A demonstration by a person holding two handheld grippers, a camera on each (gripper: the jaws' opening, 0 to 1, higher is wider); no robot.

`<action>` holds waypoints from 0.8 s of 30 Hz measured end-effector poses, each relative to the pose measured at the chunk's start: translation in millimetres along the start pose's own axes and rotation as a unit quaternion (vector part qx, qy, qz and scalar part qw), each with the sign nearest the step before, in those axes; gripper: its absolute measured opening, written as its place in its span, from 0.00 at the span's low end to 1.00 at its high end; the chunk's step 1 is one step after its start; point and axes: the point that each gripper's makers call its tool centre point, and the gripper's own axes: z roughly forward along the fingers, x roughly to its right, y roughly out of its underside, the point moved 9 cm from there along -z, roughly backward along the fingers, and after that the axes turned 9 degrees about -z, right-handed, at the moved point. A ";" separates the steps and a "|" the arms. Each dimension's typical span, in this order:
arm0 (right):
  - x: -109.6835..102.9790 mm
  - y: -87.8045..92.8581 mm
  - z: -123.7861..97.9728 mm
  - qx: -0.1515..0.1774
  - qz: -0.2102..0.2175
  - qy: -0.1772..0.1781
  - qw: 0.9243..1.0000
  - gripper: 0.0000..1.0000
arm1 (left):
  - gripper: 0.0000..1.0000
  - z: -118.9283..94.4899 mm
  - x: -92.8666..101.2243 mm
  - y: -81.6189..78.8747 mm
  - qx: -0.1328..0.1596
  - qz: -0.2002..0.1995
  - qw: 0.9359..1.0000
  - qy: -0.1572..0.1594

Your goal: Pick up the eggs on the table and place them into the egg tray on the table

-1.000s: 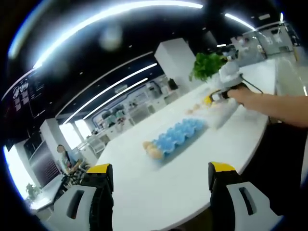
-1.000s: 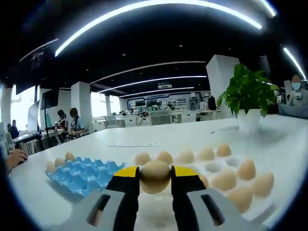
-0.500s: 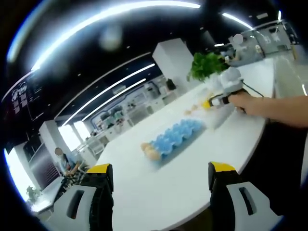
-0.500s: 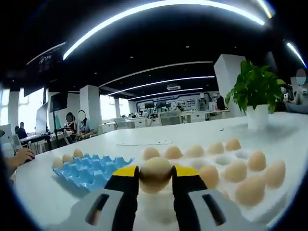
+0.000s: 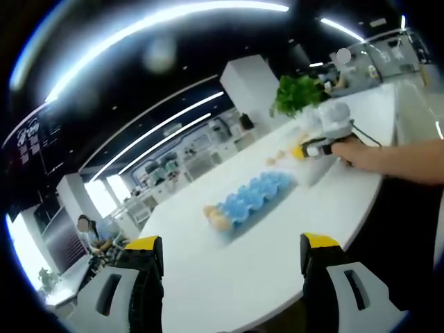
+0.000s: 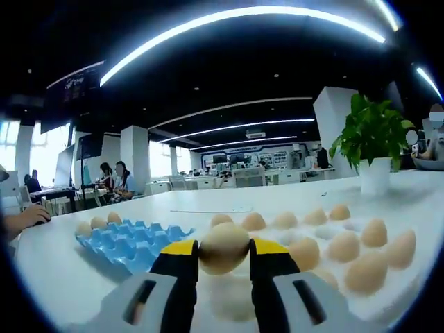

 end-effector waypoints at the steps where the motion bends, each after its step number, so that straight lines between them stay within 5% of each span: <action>1: -1.4 -0.9 -0.9 0.002 -0.002 -0.003 1.000 0.30 | 0.83 -0.1 0.0 -0.1 0.000 0.000 1.000 0.000; 14: -13.8 -9.1 -11.2 0.013 -0.077 -0.007 0.997 0.31 | 0.83 0.6 -1.1 1.1 -0.002 0.000 1.000 -0.001; 16: -13.6 -3.0 -2.8 -0.018 -0.115 -0.012 0.993 0.31 | 0.83 0.5 -1.2 1.5 -0.003 0.000 1.000 -0.001; 17: -15.1 -7.3 -2.7 0.015 -0.128 -0.007 0.992 0.31 | 0.83 0.4 -1.2 1.7 -0.004 0.000 1.000 0.000; 18: -16.9 -5.7 -4.7 -0.005 -0.120 -0.010 0.993 0.31 | 0.83 0.5 -1.5 1.7 -0.004 0.001 1.000 0.000; 24: -6.7 -4.2 1.4 0.000 -0.105 -0.015 0.994 0.31 | 0.83 0.0 -2.1 1.9 -0.004 0.000 1.000 -0.001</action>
